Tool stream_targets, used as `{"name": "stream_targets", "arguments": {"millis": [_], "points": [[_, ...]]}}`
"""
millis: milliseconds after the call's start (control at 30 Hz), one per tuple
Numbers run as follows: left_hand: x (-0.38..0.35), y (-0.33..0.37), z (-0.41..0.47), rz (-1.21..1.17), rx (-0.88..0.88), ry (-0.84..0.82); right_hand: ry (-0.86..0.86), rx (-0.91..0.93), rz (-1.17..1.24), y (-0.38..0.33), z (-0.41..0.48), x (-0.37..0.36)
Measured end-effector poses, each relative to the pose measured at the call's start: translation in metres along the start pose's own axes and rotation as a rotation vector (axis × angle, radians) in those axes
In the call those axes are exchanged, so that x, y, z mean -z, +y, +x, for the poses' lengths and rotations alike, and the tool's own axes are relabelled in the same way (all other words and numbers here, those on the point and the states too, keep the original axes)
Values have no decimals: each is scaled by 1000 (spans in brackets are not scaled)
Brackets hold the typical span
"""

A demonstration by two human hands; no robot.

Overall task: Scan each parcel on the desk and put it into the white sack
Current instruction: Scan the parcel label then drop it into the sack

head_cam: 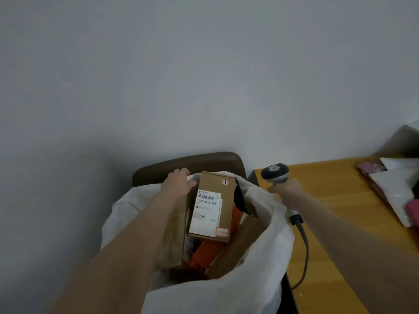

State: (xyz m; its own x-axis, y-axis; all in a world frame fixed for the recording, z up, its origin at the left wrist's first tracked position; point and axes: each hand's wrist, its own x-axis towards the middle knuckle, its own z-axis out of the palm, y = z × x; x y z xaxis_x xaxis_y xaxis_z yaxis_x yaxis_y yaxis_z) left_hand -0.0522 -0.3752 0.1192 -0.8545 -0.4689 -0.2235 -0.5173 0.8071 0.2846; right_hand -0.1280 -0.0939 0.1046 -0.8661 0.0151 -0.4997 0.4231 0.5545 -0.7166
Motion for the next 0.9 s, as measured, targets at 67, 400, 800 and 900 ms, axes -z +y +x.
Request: {"name": "stream_targets", "arguments": {"millis": [67, 400, 800, 900], "points": [[-8, -7, 27, 102, -15, -13, -55, -20, -45, -1, 7, -12], [-56, -36, 102, 108, 96, -363, -70, -97, -221, 10, 32, -41], [-1, -25, 114, -550, -97, 111, 373, 54, 11, -9, 29, -25], [20, -15, 115, -693, -130, 112, 385, 74, 55, -12, 26, -19]]}}
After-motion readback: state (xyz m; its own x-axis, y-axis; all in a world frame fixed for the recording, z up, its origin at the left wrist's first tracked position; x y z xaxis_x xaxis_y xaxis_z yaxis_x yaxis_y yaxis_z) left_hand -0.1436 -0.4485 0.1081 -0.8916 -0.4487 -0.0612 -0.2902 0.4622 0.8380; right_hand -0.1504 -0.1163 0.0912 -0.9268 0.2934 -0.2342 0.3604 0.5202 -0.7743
